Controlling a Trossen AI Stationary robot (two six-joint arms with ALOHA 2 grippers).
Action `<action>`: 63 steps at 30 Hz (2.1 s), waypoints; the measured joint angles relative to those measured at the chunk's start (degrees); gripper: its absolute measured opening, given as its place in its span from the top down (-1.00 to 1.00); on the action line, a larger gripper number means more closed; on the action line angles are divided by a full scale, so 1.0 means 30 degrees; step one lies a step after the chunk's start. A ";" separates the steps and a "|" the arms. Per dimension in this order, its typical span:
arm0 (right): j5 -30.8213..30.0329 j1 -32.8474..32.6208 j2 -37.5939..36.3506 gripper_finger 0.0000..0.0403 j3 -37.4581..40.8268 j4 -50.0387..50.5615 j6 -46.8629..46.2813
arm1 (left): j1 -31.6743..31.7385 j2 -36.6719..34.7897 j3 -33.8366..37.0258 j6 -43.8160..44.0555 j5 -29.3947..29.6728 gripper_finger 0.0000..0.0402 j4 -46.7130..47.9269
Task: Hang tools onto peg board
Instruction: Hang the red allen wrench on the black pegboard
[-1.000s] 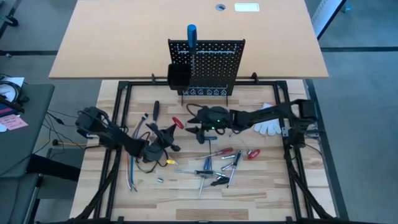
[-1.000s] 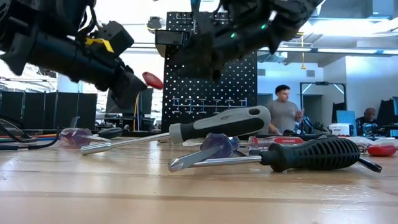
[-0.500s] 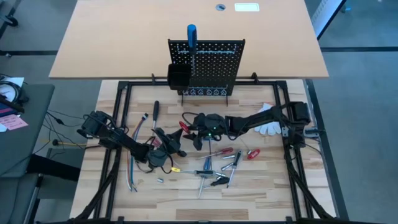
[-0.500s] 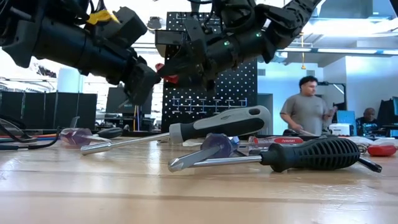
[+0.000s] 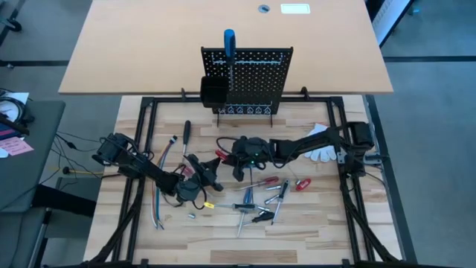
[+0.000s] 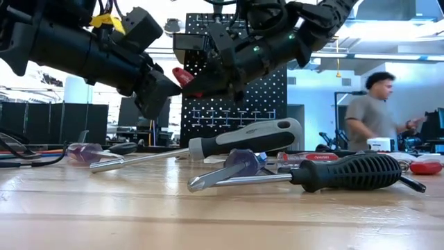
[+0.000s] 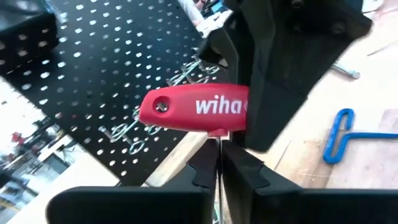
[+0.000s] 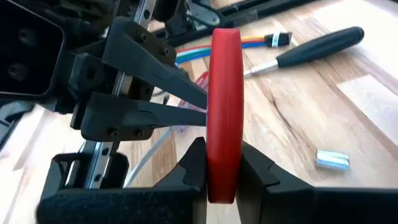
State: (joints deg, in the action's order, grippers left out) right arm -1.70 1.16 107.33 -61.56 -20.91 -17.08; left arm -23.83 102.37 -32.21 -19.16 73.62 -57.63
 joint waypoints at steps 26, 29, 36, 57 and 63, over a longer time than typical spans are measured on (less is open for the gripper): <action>-0.4268 0.7299 -0.9112 0.75 -0.4422 2.1400 0.2500 | -0.1196 -0.1304 0.0007 0.3831 -0.0486 -0.04 0.3052; -0.3493 0.8377 -0.8506 0.75 -0.4422 2.1756 0.2860 | -0.1196 -0.1304 0.0007 0.4786 -0.0519 -0.04 0.3851; -0.3029 0.8543 -0.7153 0.75 -0.4422 2.2166 0.3450 | -0.1196 -0.1304 0.0007 0.5478 -0.0516 -0.04 0.4447; -0.3332 0.8791 -0.5619 0.18 -0.4422 2.2152 0.4362 | -0.1196 -0.1304 0.0015 0.5765 -0.0516 -0.05 0.4503; -0.3460 0.8112 -0.8220 0.03 -0.4363 2.4388 0.3675 | -0.1462 -0.1304 0.0022 0.5757 -0.0516 -0.05 0.4542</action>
State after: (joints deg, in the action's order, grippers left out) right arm -12.08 25.49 82.68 -74.65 52.25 -6.06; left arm -28.22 98.45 -32.14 -1.89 72.07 -44.01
